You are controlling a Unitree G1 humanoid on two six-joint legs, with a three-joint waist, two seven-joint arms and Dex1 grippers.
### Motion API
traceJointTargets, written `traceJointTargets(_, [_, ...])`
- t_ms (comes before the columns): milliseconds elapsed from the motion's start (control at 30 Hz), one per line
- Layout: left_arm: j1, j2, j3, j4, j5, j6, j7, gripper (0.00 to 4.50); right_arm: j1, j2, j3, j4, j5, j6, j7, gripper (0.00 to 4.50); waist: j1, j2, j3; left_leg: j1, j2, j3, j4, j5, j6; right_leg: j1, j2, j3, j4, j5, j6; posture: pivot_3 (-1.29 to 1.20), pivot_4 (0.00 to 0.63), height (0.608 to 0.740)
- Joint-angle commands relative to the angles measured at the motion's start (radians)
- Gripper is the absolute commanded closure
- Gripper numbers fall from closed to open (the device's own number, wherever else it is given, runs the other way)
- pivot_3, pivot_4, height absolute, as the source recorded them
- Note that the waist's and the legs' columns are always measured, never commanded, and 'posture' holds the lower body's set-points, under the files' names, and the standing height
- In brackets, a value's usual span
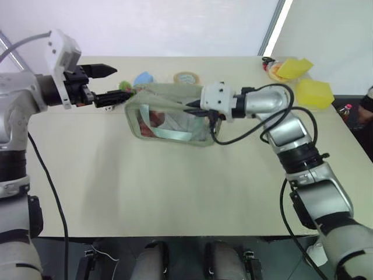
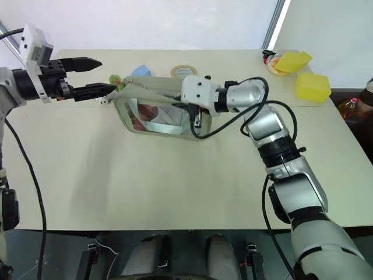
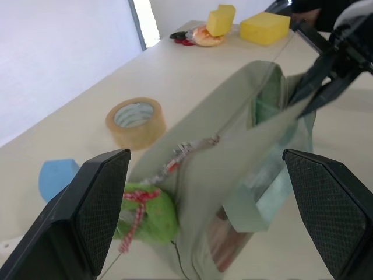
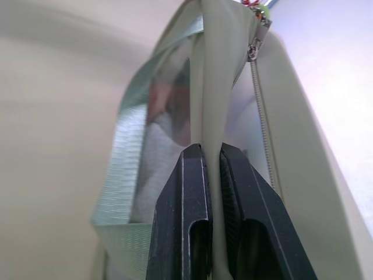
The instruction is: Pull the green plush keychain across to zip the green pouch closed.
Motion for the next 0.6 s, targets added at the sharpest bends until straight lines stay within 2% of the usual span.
traceJointTargets(33, [-0.016,0.011,0.01,-0.013,-0.002,-0.013,0.001,0.0,-0.036,-0.002,-0.07,-0.003,0.06,0.038,0.012,4.47,0.003,0.0,0.0,0.0,0.0,0.0,0.0,0.0,0.0,0.0,0.0,0.0,0.0,0.0,0.0,0.0,0.15,0.74])
traceJointTargets(300, [-0.026,0.009,0.005,0.0,0.007,-0.019,0.0,0.0,-0.031,0.003,-0.085,-0.042,0.106,0.068,0.054,4.47,-0.001,0.0,0.0,0.0,0.0,0.0,0.0,0.0,0.0,0.0,0.0,0.0,0.0,0.0,0.0,0.0,0.15,0.74])
traceJointTargets(600, [-0.027,0.011,-0.001,-0.006,0.011,-0.016,-0.002,0.0,0.012,-0.028,-0.048,-0.111,0.082,0.048,0.11,4.47,0.0,0.0,0.0,0.0,0.0,0.0,0.0,0.0,0.0,0.0,0.0,0.0,0.0,0.0,0.0,0.0,0.15,0.74])
